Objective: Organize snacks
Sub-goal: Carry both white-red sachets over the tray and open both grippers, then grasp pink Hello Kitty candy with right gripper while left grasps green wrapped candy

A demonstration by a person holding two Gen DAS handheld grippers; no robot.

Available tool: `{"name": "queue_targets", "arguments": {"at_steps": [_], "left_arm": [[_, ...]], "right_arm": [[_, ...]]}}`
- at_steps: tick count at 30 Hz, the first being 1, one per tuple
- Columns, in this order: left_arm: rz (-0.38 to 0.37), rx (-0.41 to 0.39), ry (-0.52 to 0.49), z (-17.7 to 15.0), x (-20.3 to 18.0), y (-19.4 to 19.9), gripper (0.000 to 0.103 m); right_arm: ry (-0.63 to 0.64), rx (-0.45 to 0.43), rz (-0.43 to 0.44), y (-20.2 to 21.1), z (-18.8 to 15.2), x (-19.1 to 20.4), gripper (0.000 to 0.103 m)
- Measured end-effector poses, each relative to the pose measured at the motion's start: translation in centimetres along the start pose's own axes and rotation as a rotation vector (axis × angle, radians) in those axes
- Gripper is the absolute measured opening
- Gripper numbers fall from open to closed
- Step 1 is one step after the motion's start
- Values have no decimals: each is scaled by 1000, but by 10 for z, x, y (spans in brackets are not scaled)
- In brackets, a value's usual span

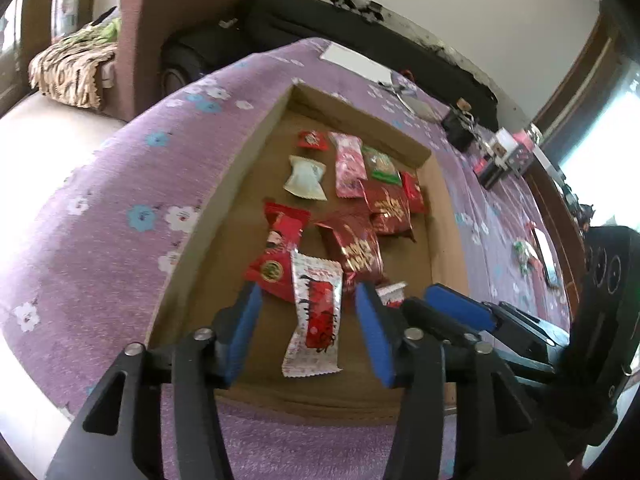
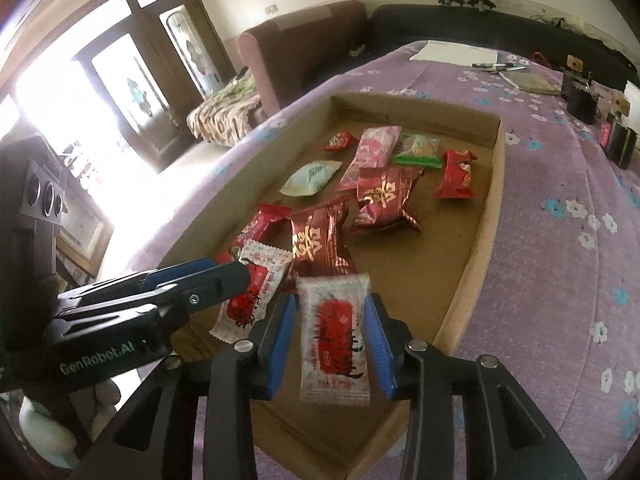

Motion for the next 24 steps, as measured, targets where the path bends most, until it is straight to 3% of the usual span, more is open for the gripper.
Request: {"name": "queue_targets", "arguments": {"at_steps": [8,13,18,24], "left_arm": [[-16,-24,0,0,-9,12,49],[-58,-10,-45,-5,-31,14,50],[-120,6,-139,-17,-69,16,50],[-209,44,-293,-37,-125,13,50]], "right_arm": [[-57,-75,8,30,2,-16,45],[-118,-109,-28,53,-5,-48,45],[-194,-140,-106,78,-12,-103,50],[-362,-203,-255,124,-25,-209,51]]}}
Point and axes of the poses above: each gripper's, at about its wrist camera, not at the fingertips, and y roughly against the way its jaws point, x to its left, z to its top, the point moved 7 cm from there along -y, roughly the way its jaws point
